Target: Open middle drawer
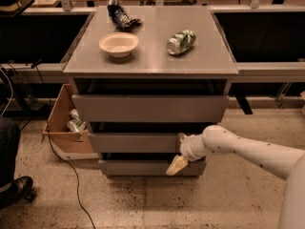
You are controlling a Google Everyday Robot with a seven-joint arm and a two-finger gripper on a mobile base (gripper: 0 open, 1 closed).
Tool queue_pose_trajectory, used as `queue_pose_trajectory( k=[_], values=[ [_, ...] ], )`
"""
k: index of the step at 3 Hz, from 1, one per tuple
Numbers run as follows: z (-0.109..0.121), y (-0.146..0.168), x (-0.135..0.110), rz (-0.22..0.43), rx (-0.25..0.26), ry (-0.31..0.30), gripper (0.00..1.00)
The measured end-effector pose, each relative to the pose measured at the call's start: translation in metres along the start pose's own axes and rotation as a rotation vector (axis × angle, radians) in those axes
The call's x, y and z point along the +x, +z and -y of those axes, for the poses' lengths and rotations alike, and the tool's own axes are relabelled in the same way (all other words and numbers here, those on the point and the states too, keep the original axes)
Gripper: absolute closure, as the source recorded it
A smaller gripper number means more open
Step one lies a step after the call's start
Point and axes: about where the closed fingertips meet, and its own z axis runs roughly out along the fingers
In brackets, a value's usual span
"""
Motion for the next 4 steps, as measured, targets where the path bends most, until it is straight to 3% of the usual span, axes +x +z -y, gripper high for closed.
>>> queue_pose_trajectory(
  k=[1,3,4],
  values=[
    [0.023,0.009,-0.012,0.022,0.041,-0.038,0.00],
    [0.049,0.038,-0.006,0.020,0.052,-0.048,0.00],
    [0.053,0.055,0.000,0.017,0.035,-0.044,0.19]
  ],
)
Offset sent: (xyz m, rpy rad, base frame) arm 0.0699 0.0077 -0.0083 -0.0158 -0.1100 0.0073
